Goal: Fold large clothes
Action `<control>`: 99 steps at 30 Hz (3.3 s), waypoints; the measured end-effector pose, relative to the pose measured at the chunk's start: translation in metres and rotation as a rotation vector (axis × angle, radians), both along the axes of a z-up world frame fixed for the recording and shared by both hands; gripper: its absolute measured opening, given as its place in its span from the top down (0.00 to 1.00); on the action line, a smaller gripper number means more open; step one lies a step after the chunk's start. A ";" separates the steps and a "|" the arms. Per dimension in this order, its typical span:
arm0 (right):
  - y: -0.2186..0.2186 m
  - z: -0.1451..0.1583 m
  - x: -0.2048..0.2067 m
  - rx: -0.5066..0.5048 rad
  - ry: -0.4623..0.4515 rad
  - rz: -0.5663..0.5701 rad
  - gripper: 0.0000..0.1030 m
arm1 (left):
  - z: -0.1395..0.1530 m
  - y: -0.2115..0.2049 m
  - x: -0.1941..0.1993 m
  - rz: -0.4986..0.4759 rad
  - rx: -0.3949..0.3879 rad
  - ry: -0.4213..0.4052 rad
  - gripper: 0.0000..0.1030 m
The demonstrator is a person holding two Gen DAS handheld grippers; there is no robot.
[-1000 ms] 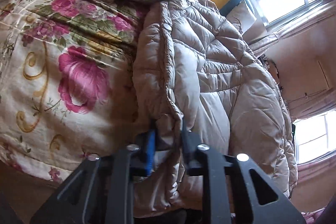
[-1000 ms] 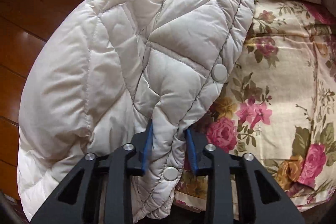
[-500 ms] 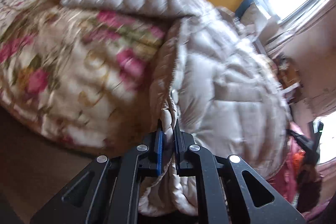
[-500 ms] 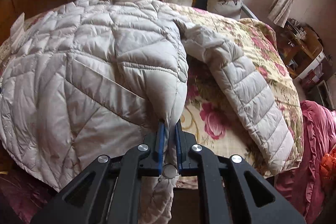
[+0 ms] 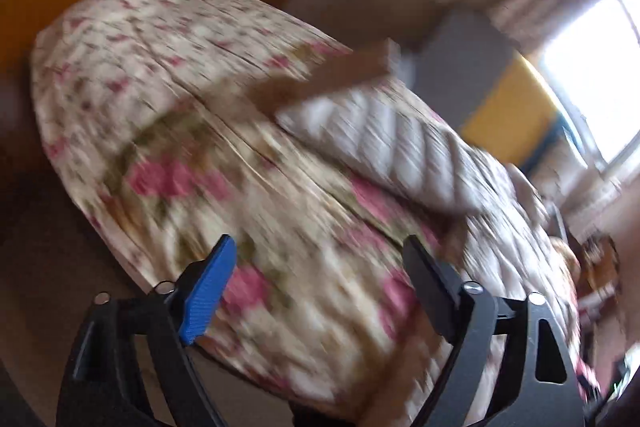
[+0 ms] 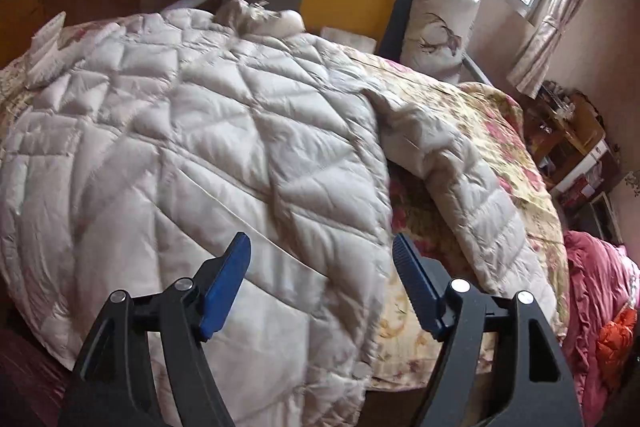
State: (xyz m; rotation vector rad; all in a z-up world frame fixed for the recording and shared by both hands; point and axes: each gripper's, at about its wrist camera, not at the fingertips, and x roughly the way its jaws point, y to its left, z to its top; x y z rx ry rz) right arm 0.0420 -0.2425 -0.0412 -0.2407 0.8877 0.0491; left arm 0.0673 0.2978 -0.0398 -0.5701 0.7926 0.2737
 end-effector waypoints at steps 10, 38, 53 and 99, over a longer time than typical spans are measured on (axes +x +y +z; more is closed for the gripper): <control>0.134 -0.024 0.043 0.144 0.054 0.236 0.22 | -0.022 0.008 0.113 0.048 0.231 0.077 0.12; 0.059 -0.013 0.053 0.483 0.113 0.106 0.23 | 0.022 0.052 0.022 0.199 0.013 -0.097 0.22; -0.320 -0.109 -0.088 1.387 -0.198 -0.996 0.66 | 0.028 -0.190 0.012 -0.404 -0.043 -0.217 0.12; 0.075 0.002 0.133 0.575 -0.002 0.195 0.29 | -0.006 -0.247 0.147 -0.589 -0.257 0.006 0.10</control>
